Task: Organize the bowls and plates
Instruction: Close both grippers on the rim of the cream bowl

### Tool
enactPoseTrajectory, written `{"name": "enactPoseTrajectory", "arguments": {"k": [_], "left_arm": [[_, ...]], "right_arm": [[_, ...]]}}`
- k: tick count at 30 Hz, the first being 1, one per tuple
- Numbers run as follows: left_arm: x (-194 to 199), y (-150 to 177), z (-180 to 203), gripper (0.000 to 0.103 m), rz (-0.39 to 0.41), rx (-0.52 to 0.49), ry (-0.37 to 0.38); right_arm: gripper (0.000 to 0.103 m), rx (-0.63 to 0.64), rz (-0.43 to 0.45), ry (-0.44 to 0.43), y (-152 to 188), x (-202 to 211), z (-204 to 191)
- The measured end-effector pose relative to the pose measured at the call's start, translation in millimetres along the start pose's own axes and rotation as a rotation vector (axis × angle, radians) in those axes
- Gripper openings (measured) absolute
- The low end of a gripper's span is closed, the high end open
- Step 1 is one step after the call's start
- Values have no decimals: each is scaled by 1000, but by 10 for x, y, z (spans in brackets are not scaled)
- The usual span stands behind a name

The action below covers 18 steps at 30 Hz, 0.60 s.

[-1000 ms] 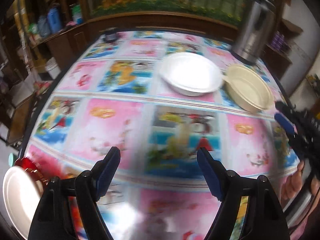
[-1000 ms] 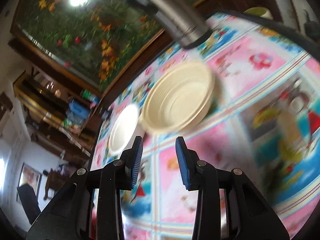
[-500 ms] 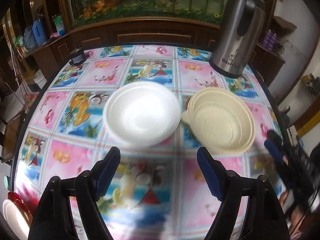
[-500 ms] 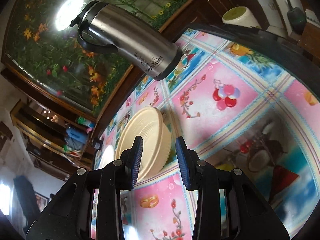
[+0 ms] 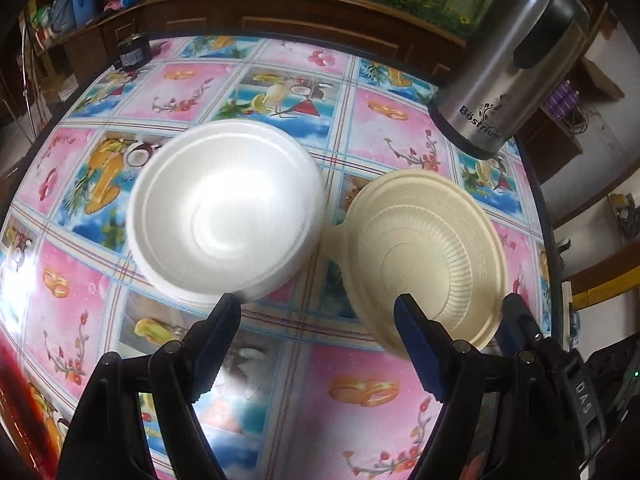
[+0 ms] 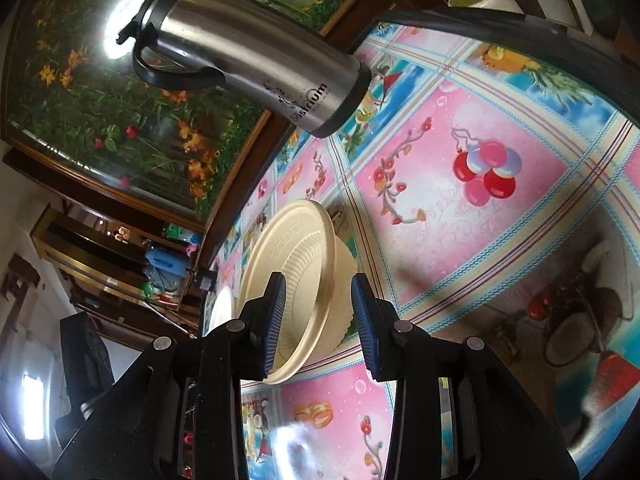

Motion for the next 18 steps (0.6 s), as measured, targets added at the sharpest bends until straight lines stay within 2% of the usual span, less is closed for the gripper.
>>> {"name": "enactPoseTrajectory", "arguments": {"k": [2,5,13,15,17,18], "left_arm": [[-21,-35,34,79,-4,5,10],[-72,-67,94,79,-26,27,64],[-195,-60,199,76,-50,19,73],[-223,-44,219,69,-63,15,85],[-270,-31,246,56,-85,10,104],[-296,-27,253,54,-95,10,109]], "right_arm": [[33,-5,2,6,-7,-23,2],[33,-4,0,10,-27,-62,-5],[34,14,-6,21,-35,-90,-62],[34,12,-6,24,-35,-87,-61],[33,14,-2,28,-37,-86,-61],[33,14,0,30,-39,-88,-61]]}}
Point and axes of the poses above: each gripper's, at about its wrist camera, not at the fingertips, and x roughly against the way its jaws point, z to its right, y to its underside, the point moved 5 cm from there along -x, roughly the way its jaws point, and after that the axes turned 5 degrees about -x, right-handed, at the moved point
